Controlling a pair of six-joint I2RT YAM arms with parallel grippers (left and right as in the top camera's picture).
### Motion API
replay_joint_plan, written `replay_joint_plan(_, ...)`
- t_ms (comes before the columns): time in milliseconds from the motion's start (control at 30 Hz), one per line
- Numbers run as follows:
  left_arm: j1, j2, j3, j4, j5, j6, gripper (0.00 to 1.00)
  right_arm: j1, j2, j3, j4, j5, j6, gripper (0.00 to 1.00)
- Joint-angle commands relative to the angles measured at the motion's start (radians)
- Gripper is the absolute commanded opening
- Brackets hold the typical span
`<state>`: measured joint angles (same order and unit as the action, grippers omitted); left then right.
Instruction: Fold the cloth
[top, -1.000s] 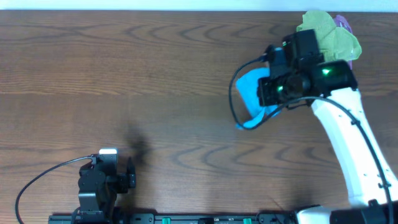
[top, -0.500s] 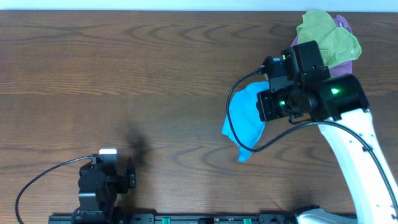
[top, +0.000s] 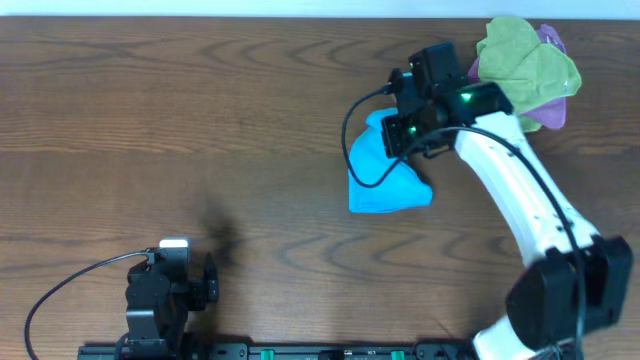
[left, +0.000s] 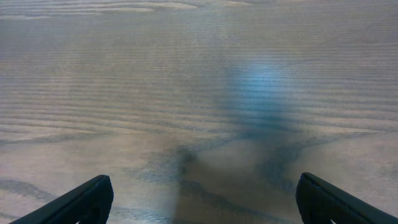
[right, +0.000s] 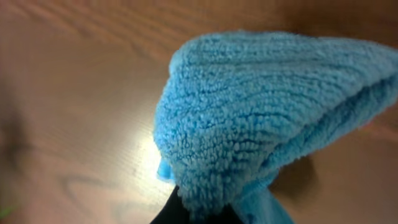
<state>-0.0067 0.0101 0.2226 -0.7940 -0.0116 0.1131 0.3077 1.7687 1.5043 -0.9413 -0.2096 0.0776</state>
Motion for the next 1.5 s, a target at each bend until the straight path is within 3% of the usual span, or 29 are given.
replay_joint_plan(0,0.006,-0.006,-0.039,-0.035,-0.022,0.025,0.95,0.04,0.059,0.005,0.054,-0.013,-0.004,0.01)
replay_joint_plan(367,0.006,-0.006,-0.039,-0.035,-0.022,0.025,0.95,0.08,0.255,0.005,0.391,-0.003,0.012,0.02)
replay_joint_plan(433,0.006,-0.006,-0.039,-0.035,-0.022,0.025,0.95,0.08,0.28,0.005,0.439,-0.003,0.015,0.07)
replay_joint_plan(467,0.006,-0.006,-0.039,-0.035,-0.022,0.025,0.95,0.08,0.289,0.005,0.462,-0.003,0.015,0.17)
replay_joint_plan(567,0.006,-0.006,-0.039,-0.035,-0.022,0.025,0.95,0.08,0.298,0.005,0.524,-0.003,0.015,0.67)
replay_joint_plan(600,0.006,-0.006,-0.039,-0.035,-0.022,0.024,0.95,0.08,0.298,0.005,0.536,-0.003,0.015,0.76)
replay_joint_plan(767,0.006,-0.006,-0.039,-0.035,-0.022,0.025,0.95,0.079,0.285,0.074,0.426,-0.008,0.015,0.95)
replay_joint_plan(1067,0.006,-0.006,-0.039,-0.035,-0.022,0.025,0.95,0.08,0.148,0.199,0.131,-0.005,-0.061,0.99)
replay_joint_plan(1300,0.006,-0.006,-0.039,-0.035,-0.022,0.025,0.95,0.078,0.066,0.191,-0.237,0.037,-0.237,0.99)
replay_joint_plan(1467,0.006,-0.006,-0.039,-0.035,-0.022,0.025,0.95,0.077,0.065,0.077,-0.238,0.037,-0.264,0.94)
